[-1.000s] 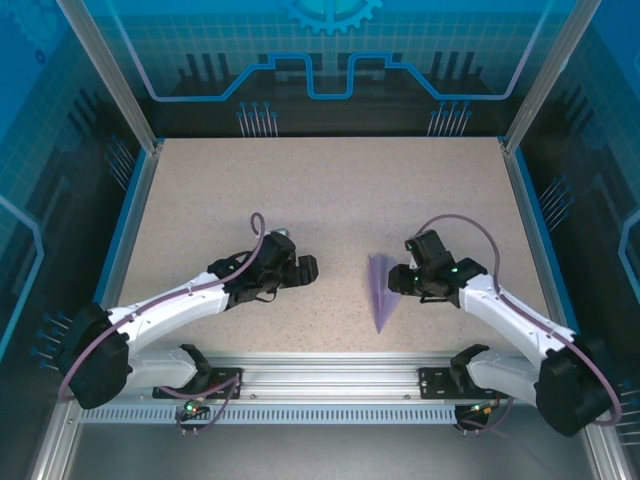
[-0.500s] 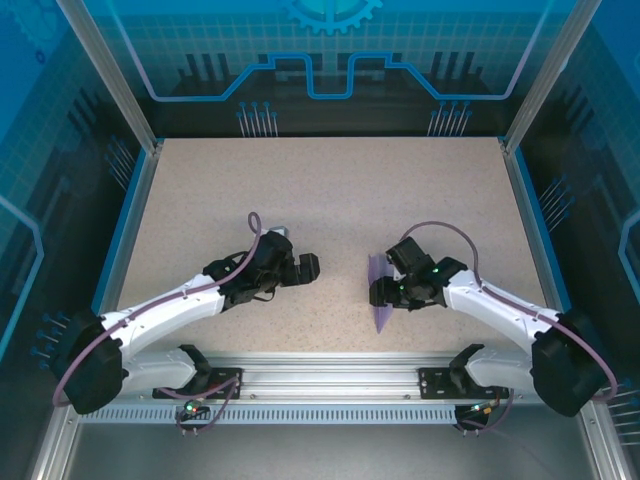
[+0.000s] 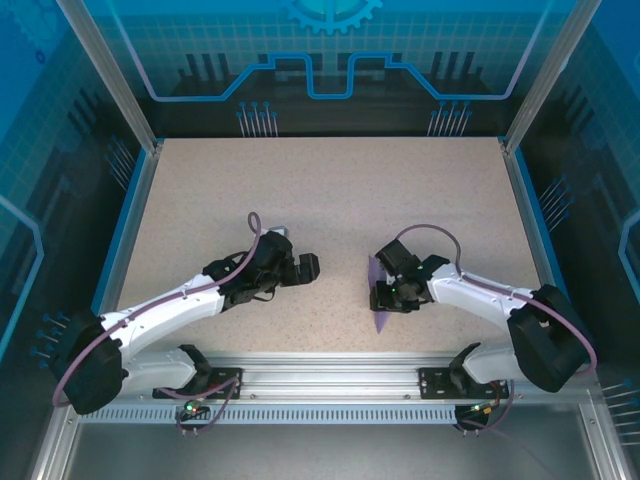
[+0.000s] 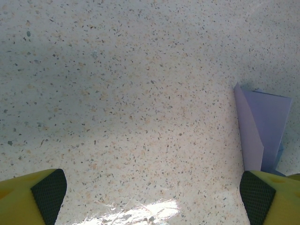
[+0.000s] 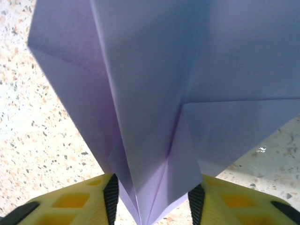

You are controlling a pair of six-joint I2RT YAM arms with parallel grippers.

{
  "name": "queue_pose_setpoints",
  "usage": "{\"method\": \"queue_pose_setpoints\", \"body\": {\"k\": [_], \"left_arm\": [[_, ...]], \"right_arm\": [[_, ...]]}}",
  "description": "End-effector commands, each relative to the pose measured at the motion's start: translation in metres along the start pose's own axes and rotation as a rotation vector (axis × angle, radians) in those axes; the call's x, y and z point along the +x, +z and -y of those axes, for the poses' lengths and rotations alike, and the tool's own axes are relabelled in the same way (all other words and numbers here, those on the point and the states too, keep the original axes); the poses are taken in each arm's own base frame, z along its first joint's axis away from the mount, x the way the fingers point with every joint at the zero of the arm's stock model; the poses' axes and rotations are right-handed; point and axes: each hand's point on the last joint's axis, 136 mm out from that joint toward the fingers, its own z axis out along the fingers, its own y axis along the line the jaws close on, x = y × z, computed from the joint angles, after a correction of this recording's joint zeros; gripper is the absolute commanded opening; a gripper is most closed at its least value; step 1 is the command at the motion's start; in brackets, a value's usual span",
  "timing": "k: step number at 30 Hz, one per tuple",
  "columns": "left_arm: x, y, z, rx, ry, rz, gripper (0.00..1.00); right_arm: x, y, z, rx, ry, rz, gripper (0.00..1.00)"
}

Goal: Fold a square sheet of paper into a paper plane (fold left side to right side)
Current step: Pick up the paper plane at the center of the table.

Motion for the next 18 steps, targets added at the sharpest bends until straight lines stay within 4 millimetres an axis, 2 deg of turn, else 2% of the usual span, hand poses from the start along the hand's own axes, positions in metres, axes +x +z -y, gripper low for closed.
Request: {"method": "queue_pose_setpoints", "body": {"k": [1,5,9,11,14,18], "left_arm": [[-0.003,-0.004,-0.006,-0.023,0.012,0.016,0.99],[-0.003,-0.005,-0.006,-0.023,0.011,0.019,0.99],[-0.003,-0.008,-0.007,-0.022,0.013,0.020,0.99],[-0.002,-0.011,-0.008,-0.017,0.012,0.022,0.99],[-0.001,-0.016,-0.010,-0.011,0.011,0.028,0.99],[0.000,-0.023,-0.011,0.000,0.005,0.033,0.99]], "right_arm": [[-0.006,0.002,-0.003,0.023,-0.010,0.008,0.32],[-0.008,0.005,-0.008,0.019,-0.021,0.011,0.26],[-0.016,0.001,-0.008,0.042,-0.035,0.028,0.07],[-0.024,-0.005,-0.009,0.052,-0.046,0.035,0.03],[-0.041,-0.014,-0.010,0.074,-0.061,0.046,0.03],[-0.082,-0.024,-0.016,0.083,-0.063,0.057,0.03]]}}
